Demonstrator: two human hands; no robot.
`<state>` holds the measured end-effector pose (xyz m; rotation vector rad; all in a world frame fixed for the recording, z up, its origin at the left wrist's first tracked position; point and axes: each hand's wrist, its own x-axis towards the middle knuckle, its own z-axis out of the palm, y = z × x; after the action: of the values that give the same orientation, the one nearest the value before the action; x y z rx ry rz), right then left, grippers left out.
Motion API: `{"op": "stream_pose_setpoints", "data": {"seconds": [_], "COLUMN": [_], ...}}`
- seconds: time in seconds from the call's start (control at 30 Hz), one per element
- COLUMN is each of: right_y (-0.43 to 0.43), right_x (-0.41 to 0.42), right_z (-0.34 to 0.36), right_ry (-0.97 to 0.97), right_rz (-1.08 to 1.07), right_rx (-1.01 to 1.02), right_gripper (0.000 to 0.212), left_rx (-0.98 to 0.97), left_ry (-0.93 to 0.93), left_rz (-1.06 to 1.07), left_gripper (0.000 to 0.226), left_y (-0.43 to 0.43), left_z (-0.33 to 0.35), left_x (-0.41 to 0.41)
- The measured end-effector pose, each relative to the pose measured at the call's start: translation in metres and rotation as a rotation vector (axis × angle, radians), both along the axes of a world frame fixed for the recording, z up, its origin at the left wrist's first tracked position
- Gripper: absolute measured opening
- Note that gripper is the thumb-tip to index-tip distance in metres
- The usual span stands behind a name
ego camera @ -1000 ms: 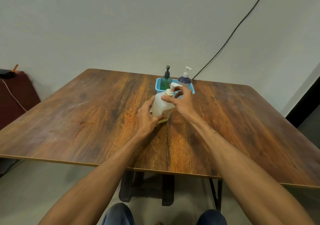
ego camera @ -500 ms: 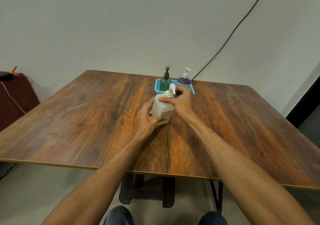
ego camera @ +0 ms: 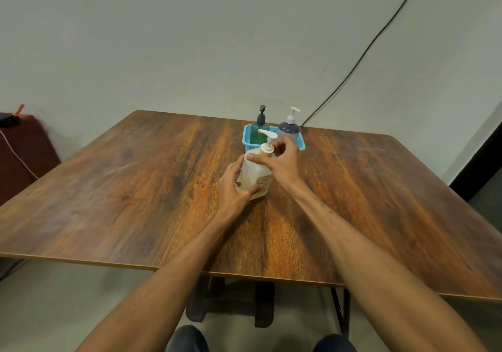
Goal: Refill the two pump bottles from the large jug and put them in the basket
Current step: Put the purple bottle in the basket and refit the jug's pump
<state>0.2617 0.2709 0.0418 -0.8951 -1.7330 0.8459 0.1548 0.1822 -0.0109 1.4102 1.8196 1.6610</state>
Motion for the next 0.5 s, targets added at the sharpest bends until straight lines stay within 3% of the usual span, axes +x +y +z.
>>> {"op": "stream_pose_setpoints", "data": {"seconds": [0.2,0.4,0.5], "right_y": [0.0079,0.0012,0.0013], "right_x": [0.0090,0.0056,0.0031], "right_z": [0.0022,0.0001,0.0049], "right_ry": [-0.032,-0.002,-0.059], "right_rz": [0.011,0.062,0.028], "right_rx": [-0.010,-0.039,-0.009], "right_gripper": [0.029,0.047,0.041], "left_rx": [-0.001,-0.005,-0.013], "left_ry": [-0.018,-0.037,-0.038], "left_rz": [-0.003,-0.022,-0.039], "left_gripper": [0.089,0.088,0.088], "left_y": [0.0017,0.0037,0.0046], "left_z": [0.0002,0.0033,0.0043], "left_x": [-0.0034,-0.0034,-0.0016]}}
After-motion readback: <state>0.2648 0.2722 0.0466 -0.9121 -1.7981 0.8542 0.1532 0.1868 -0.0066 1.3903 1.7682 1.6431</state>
